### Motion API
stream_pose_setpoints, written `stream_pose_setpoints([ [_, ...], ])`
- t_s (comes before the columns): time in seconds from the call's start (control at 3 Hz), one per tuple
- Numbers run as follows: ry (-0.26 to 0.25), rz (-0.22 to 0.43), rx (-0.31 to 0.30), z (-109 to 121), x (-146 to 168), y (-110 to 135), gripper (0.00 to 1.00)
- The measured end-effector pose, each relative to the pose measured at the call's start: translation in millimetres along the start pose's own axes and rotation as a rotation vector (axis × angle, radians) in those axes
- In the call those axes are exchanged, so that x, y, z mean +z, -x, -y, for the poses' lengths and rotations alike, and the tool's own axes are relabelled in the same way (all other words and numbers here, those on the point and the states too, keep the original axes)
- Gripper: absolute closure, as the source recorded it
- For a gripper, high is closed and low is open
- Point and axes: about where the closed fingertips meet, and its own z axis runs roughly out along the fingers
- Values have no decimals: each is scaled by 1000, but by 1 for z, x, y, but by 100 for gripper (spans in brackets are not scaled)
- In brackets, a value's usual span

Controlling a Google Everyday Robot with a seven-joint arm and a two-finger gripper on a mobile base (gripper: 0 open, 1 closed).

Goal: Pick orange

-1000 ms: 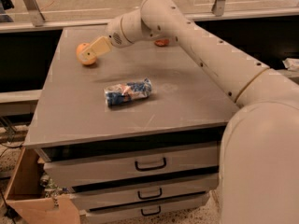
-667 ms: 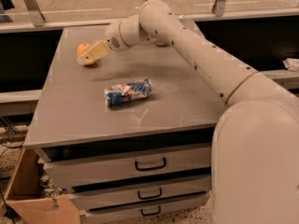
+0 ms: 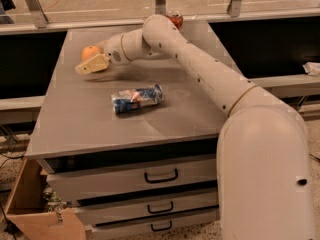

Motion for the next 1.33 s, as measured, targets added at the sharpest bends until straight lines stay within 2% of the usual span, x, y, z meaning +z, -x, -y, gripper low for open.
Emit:
stream_pose_setpoints([
  [0.33,16,31,5,-4,2,-1,48],
  [0.67,18,68,-1,-8,-14,2,70],
  [1.0,4,111,-20,-10,-56,13,93],
  [1.33,-2,167,-21,-4,-106,27,100],
])
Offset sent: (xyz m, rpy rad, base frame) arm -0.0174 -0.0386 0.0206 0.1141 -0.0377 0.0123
